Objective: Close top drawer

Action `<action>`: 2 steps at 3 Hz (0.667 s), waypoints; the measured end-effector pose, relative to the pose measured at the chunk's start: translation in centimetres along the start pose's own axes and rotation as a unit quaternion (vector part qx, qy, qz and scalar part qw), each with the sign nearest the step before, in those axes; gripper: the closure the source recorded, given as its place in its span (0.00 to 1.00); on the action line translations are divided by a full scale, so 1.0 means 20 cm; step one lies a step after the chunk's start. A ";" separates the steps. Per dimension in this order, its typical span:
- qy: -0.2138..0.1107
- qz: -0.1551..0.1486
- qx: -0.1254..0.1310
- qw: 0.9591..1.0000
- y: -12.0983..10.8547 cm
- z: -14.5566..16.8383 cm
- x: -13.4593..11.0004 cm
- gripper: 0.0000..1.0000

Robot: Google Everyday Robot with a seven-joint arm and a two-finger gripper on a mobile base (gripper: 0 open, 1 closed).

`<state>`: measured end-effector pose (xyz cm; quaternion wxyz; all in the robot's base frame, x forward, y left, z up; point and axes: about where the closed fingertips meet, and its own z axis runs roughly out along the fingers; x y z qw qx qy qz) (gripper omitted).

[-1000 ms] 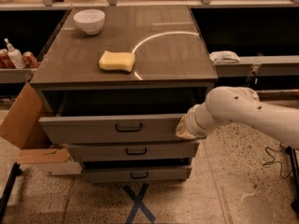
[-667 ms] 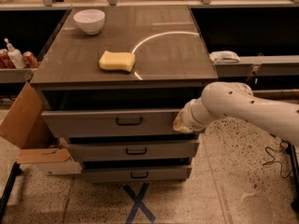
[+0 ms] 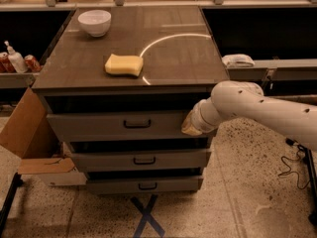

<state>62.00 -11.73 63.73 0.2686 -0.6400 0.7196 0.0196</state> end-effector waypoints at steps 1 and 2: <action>-0.021 -0.015 -0.006 1.000 0.07 -0.09 -0.03 1.00; -0.036 -0.050 -0.005 0.998 0.19 -0.25 -0.06 1.00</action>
Offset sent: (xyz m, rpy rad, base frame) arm -0.1040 -0.0069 0.0694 0.0295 -0.0933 0.2027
